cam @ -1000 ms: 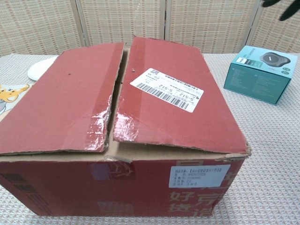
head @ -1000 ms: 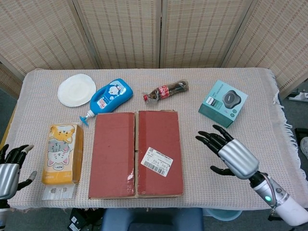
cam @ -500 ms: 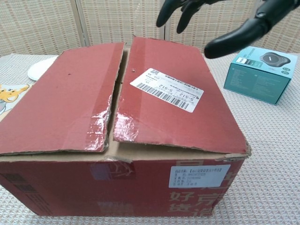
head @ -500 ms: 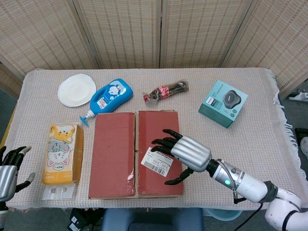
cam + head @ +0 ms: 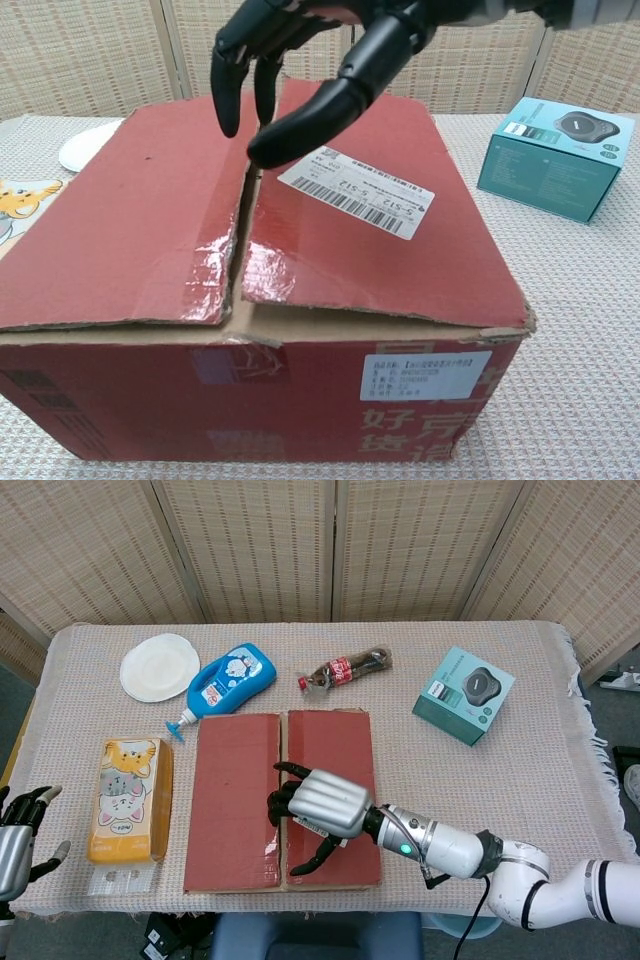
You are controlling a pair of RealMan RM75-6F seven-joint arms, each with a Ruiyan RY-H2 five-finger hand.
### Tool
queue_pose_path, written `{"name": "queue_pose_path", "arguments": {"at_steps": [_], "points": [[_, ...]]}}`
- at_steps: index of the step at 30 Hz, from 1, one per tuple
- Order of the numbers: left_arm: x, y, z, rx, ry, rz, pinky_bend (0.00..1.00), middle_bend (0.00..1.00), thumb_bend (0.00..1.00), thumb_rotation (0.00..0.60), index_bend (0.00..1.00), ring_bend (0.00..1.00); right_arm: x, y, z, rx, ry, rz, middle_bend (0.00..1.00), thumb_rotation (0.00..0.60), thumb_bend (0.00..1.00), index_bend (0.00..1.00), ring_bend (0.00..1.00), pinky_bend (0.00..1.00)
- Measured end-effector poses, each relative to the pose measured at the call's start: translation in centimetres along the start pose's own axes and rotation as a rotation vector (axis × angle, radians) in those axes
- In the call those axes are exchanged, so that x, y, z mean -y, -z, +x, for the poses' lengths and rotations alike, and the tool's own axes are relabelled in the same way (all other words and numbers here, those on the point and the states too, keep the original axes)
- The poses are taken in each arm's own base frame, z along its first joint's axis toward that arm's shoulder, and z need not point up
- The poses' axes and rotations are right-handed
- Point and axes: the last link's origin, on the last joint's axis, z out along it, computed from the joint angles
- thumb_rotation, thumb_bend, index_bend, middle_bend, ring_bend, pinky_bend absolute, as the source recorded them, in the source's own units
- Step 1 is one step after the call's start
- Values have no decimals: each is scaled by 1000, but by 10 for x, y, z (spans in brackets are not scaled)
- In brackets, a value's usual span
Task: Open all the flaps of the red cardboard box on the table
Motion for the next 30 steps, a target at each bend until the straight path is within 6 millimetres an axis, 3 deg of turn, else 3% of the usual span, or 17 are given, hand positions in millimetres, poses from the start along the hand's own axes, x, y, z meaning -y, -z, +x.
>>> {"name": "queue_pose_path", "arguments": {"at_steps": [8, 16, 30], "points": [[4, 1, 0, 6, 4, 13, 0, 199, 316, 600, 174, 203, 9, -24, -9, 48, 74, 37, 360, 268, 66, 415, 315, 0], [6, 0, -1, 9, 9, 14, 0, 199, 316, 600, 173, 203, 11, -34, -19, 86, 88, 36, 388, 266, 65, 447, 332, 0], [9, -2, -4, 11, 16, 15, 0, 199, 316, 600, 171, 202, 10, -19, -26, 55, 103, 13, 479, 264, 67, 560, 394, 0]]}}
